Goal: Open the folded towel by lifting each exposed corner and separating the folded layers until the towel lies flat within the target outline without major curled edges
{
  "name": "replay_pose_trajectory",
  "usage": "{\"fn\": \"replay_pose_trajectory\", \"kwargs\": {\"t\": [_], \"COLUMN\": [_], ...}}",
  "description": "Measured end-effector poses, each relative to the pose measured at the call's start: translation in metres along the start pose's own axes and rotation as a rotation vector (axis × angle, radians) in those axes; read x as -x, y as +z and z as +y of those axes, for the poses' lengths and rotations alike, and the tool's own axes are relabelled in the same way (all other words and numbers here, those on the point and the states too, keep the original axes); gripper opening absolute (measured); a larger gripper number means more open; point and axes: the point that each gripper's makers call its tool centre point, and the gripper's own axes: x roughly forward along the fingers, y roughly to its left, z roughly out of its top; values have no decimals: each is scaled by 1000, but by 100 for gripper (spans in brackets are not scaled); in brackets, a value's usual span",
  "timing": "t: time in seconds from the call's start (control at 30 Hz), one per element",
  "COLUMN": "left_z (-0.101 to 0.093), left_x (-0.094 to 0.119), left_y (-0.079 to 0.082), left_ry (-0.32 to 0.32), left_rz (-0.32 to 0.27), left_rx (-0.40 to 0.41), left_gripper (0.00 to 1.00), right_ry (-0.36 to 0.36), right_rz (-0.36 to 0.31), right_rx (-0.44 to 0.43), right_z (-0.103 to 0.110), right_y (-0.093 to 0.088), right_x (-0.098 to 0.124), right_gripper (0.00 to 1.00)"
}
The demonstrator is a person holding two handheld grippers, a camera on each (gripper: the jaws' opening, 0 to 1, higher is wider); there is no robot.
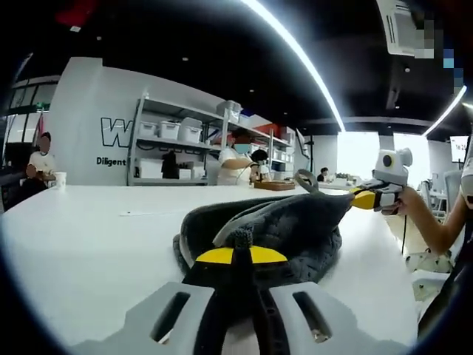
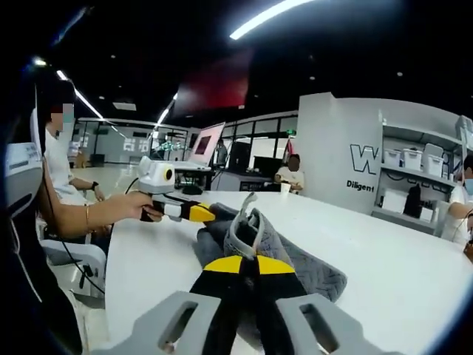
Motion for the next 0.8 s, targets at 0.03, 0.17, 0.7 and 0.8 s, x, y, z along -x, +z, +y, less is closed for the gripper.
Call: {"fn": "replay_pose_trajectory", "kwargs": {"t": [0.03,0.17,0.7,0.8], "left_z": [-1,-5,-22,-24], "left_x": [1,7,30,35], "left_y": [0,0,-4,-5], "left_ry": [-1,2,10,17], "left_rz": [0,-4,-12,-5], "left_rx": [-4,-6,-10,-26], "left_gripper": [3,3,3,3], "right_ry": [0,1,17,17], "right_rz": [2,1,10,10], "right_rx": [5,12,0,-6], "right_z": [2,7,27,31], "right_y": [0,0,-7,-7], "right_x": [1,6,21,24], "right_gripper": [0,0,0,0]}}
